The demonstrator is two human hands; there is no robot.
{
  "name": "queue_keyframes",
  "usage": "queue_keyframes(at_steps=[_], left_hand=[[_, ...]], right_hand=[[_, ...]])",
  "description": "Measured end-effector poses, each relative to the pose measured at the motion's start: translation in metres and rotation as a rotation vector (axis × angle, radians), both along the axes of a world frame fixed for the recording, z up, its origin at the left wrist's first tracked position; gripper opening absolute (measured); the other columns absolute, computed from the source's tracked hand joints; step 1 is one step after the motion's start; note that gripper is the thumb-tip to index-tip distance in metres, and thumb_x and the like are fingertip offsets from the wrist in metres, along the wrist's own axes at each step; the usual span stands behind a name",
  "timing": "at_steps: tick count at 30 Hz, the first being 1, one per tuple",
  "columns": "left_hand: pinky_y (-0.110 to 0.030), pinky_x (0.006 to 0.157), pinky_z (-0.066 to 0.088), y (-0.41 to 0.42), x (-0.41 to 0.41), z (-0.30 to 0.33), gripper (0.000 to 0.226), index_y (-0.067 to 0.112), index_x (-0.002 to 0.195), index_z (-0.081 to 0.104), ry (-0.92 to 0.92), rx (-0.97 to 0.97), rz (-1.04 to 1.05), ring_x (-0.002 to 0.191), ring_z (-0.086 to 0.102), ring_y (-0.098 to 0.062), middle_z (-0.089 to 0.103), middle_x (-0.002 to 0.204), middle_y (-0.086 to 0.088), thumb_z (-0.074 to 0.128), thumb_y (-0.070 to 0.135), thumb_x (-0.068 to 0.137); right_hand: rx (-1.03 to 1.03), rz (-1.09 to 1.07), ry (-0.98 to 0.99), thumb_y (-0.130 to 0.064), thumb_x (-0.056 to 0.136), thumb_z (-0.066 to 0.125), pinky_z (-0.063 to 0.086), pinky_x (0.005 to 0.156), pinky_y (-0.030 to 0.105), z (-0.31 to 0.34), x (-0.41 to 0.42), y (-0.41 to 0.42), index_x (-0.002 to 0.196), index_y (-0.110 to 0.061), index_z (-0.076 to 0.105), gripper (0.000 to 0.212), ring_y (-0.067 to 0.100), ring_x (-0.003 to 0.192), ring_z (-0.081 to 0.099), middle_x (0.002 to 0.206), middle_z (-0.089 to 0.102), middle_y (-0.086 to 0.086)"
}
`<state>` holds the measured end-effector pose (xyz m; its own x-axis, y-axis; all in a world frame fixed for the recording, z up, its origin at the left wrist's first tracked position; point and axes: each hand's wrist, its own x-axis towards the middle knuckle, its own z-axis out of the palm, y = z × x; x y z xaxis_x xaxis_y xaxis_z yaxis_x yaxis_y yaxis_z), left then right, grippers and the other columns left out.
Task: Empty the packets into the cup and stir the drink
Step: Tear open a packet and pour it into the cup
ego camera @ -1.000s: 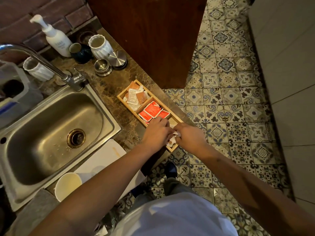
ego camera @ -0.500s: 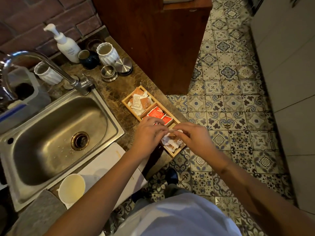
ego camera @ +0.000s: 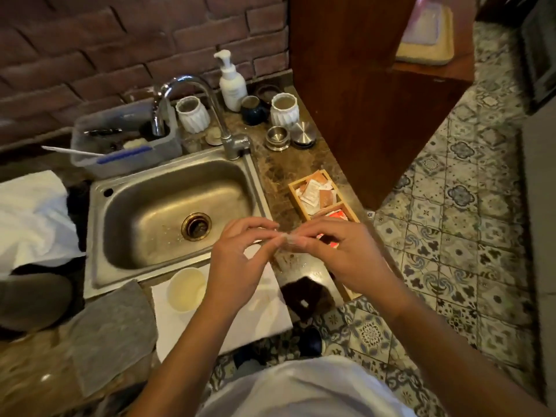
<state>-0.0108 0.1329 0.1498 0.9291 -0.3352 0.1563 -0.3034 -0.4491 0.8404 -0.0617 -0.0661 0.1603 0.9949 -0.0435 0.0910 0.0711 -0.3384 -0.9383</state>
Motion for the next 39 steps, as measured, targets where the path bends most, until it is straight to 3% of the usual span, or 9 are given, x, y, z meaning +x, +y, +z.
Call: queue_keyframes(at_steps=[3,9,13,18,24,27,31,37,39], left_hand=[[-0.033,0.094,0.049,0.030,-0.001,0.014,0.006,0.033,0.091,0.076,-0.040,-0.050,0.040,0.106,0.062,-0.011,0.066,0.103,0.023,0.075,0.031,0.086],[-0.021,0.093,0.047,0.091,-0.001,0.038,0.006,0.028,0.090,0.076,-0.021,-0.175,0.082,0.107,0.063,-0.009,0.068,0.101,0.018,0.076,0.023,0.086],[-0.032,0.094,0.051,0.138,0.001,0.039,0.007,0.018,0.090,0.079,-0.097,-0.193,0.155,0.107,0.064,-0.015,0.068,0.103,0.013,0.076,0.024,0.087],[-0.034,0.091,0.053,0.178,-0.003,0.034,0.006,0.013,0.089,0.079,-0.048,-0.289,0.174,0.102,0.066,-0.018,0.070,0.100,0.002,0.077,0.018,0.086],[-0.038,0.086,0.056,0.215,-0.008,0.034,0.016,0.019,0.093,0.079,0.176,-0.520,0.094,0.100,0.068,-0.021,0.073,0.103,0.002,0.071,0.031,0.086],[-0.036,0.084,0.055,0.229,-0.006,0.032,0.019,0.013,0.093,0.078,0.166,-0.529,0.108,0.098,0.068,-0.019,0.073,0.101,0.002,0.069,0.029,0.087],[-0.036,0.082,0.057,0.234,-0.003,0.032,0.015,0.012,0.091,0.076,0.175,-0.545,0.075,0.096,0.069,-0.021,0.073,0.100,0.000,0.068,0.024,0.089],[-0.031,0.083,0.058,0.240,0.001,0.037,0.018,0.008,0.100,0.078,0.253,-0.590,0.062,0.101,0.071,-0.021,0.076,0.105,-0.005,0.066,0.021,0.095],[-0.041,0.089,0.058,0.242,0.003,0.039,0.019,0.015,0.102,0.080,0.210,-0.535,0.085,0.106,0.070,-0.023,0.077,0.107,0.000,0.067,0.027,0.095]], right_hand=[[0.086,-0.014,0.061,-0.014,0.093,0.073,0.060,0.078,0.036,0.008,0.011,0.029,0.098,-0.011,0.080,0.010,0.014,0.087,0.074,0.092,0.078,-0.002],[-0.213,-0.025,-0.152,-0.021,0.096,0.068,0.056,0.071,0.030,0.029,0.022,0.105,0.096,-0.014,0.076,0.011,0.009,0.083,0.068,0.090,0.073,-0.006],[-0.199,0.098,-0.100,-0.022,0.095,0.070,0.055,0.074,0.023,0.046,0.029,0.139,0.097,-0.016,0.075,0.007,0.010,0.090,0.067,0.095,0.070,-0.009],[-0.079,0.163,0.070,-0.029,0.091,0.070,0.056,0.078,0.028,0.052,0.029,0.187,0.096,-0.019,0.071,0.012,0.015,0.091,0.068,0.095,0.070,-0.008],[0.214,0.145,0.107,-0.012,0.090,0.071,0.056,0.073,0.026,0.059,0.026,0.225,0.096,-0.015,0.077,0.009,0.012,0.082,0.070,0.088,0.075,-0.004],[0.099,0.172,0.096,-0.019,0.087,0.074,0.057,0.072,0.028,0.061,0.029,0.235,0.096,-0.012,0.079,0.012,0.012,0.081,0.070,0.088,0.076,-0.004],[-0.245,0.338,0.092,-0.027,0.091,0.075,0.055,0.070,0.034,0.067,0.035,0.238,0.096,-0.020,0.074,0.009,0.016,0.081,0.067,0.087,0.072,-0.008],[-0.272,0.368,0.007,-0.029,0.095,0.068,0.054,0.068,0.034,0.072,0.041,0.237,0.099,-0.020,0.076,0.013,0.017,0.082,0.068,0.088,0.073,-0.010],[-0.325,0.332,-0.050,-0.028,0.096,0.069,0.055,0.069,0.037,0.069,0.044,0.235,0.099,-0.020,0.078,0.013,0.015,0.083,0.069,0.089,0.073,-0.012]])
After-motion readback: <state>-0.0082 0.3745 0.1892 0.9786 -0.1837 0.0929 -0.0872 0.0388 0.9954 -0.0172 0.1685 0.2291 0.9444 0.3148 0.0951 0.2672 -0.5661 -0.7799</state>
